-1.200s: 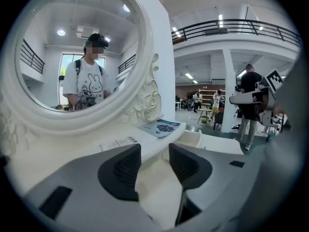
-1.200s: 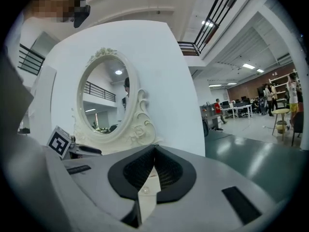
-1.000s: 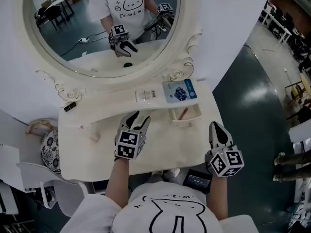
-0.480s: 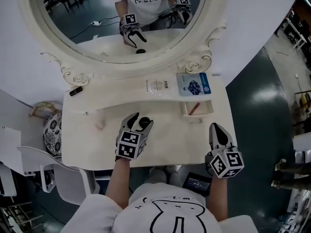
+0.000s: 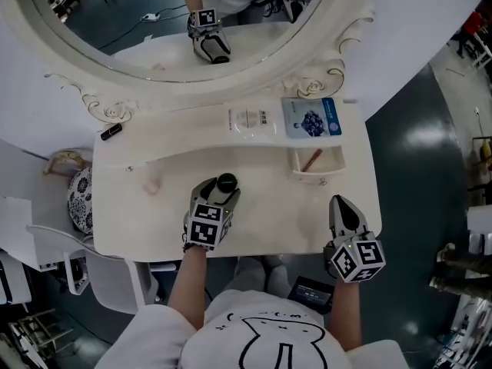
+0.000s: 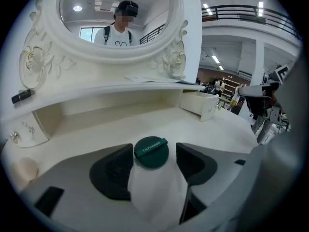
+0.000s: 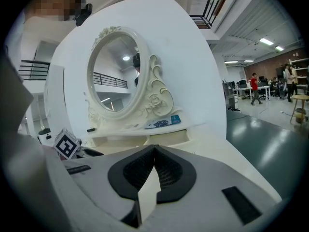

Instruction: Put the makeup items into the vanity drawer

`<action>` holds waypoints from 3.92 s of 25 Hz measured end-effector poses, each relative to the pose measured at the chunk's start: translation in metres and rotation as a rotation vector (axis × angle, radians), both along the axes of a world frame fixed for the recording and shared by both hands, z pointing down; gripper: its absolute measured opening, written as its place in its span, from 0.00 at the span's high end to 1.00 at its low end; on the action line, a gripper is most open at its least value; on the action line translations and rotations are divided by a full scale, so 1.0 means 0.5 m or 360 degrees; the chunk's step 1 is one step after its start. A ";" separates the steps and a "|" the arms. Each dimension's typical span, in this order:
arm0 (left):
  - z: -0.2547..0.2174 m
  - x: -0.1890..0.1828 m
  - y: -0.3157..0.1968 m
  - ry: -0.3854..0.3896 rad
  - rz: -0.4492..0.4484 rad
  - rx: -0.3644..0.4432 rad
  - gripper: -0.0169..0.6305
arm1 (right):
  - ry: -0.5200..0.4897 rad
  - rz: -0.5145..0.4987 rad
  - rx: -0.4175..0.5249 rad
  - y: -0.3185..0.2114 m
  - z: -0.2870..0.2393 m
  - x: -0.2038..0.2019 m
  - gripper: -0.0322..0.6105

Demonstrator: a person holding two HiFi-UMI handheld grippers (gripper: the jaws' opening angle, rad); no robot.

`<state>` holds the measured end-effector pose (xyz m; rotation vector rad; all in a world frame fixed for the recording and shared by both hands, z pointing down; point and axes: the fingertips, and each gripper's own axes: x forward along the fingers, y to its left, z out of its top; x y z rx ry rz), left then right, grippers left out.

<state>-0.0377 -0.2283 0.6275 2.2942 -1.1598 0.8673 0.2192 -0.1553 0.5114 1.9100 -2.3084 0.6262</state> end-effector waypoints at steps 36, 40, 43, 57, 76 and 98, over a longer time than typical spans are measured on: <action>-0.243 0.060 -0.105 0.0133 0.0001 0.0404 0.90 | 0.0066 0.0052 0.0328 -0.059 -0.187 0.064 0.94; -0.274 0.094 -0.111 0.0182 0.0042 0.0449 0.90 | 0.0070 0.0098 0.0376 -0.052 -0.210 0.088 0.94; -0.285 0.126 -0.109 0.0195 0.0089 0.0470 0.90 | 0.0069 0.0125 0.0382 -0.040 -0.213 0.108 0.94; -0.294 0.324 -0.087 0.0279 0.0399 0.0494 0.90 | 0.0131 0.0443 0.0365 0.081 -0.207 0.251 0.94; -0.213 0.556 -0.036 0.0259 0.0721 0.0411 0.83 | 0.0210 0.0779 0.0274 0.230 -0.190 0.430 0.94; -0.223 0.416 -0.061 0.0151 0.0460 0.0464 0.48 | 0.0047 0.0451 0.0358 0.089 -0.163 0.362 0.94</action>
